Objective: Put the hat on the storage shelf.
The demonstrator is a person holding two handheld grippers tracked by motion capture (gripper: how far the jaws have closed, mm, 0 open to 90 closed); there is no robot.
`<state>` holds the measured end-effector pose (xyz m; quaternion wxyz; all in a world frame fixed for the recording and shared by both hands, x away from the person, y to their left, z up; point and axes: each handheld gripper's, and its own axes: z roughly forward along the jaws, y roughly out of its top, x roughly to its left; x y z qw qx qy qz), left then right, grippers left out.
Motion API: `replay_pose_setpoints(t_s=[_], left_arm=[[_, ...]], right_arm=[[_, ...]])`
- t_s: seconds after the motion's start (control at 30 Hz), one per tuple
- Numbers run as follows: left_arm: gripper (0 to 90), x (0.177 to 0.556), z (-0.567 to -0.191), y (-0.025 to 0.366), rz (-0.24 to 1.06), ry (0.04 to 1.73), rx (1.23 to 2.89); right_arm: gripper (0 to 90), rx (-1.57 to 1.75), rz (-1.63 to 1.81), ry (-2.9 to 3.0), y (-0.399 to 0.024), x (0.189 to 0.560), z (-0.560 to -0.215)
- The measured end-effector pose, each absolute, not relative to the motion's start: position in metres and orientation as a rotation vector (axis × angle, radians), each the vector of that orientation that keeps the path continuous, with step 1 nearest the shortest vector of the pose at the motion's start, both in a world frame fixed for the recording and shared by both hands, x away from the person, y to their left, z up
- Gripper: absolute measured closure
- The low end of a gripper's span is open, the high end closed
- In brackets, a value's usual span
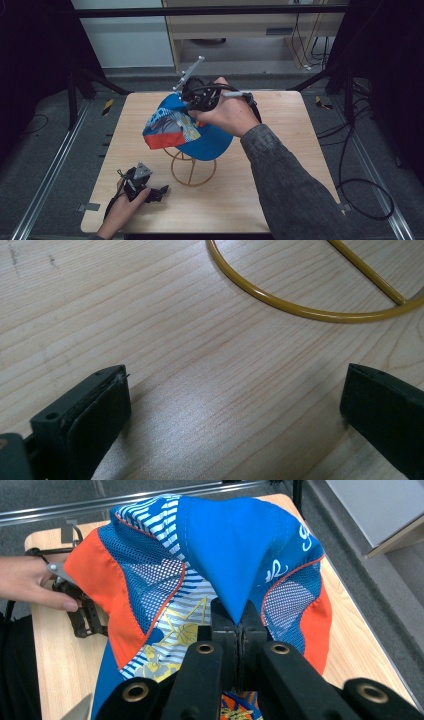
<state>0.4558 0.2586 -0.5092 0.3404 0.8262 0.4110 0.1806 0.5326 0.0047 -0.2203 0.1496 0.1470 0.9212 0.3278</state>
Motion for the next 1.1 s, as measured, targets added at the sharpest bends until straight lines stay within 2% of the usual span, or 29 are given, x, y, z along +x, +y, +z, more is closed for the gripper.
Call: replay_pose_setpoints(t_s=[1.1], left_arm=[[0.0,0.455,-0.509,0.258,0.465,1.066,2.149]], right_arm=[[89.1,0.429,0.884,2.708,0.011,0.532,-0.233]])
